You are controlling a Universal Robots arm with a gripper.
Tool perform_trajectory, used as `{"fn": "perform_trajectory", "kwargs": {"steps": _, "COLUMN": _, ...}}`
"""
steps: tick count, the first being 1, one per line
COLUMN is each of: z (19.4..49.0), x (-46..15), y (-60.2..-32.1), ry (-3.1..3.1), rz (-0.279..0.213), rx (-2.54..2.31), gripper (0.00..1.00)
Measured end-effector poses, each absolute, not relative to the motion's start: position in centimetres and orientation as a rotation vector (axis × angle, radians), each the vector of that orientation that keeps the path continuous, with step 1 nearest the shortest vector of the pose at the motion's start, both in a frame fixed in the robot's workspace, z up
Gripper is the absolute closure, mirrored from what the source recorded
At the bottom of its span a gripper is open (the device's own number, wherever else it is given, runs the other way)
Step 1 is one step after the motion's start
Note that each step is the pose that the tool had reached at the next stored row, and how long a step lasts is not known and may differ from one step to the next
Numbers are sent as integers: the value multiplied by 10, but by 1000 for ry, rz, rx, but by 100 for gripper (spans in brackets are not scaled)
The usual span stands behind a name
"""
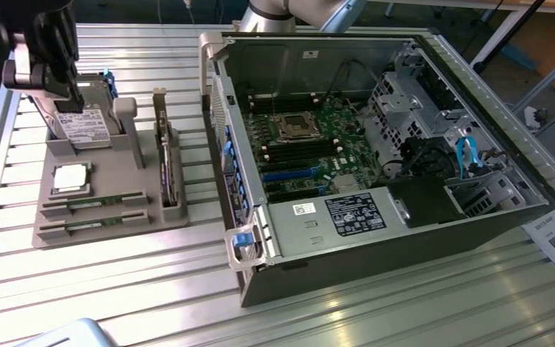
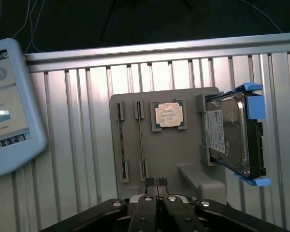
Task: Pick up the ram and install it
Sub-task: 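Pick up the ram and move it above insertion slot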
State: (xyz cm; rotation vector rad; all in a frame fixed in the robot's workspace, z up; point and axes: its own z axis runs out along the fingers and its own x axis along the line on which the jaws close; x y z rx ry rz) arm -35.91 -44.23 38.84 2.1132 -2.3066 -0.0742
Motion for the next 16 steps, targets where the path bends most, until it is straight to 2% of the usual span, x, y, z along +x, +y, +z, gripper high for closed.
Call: {"fn": "perform_trajectory", "kwargs": {"steps": 16, "z": 388, "x": -359, "y": -451, "ry": -2307, "rz": -74, "rx": 2113, "gripper": 90}}
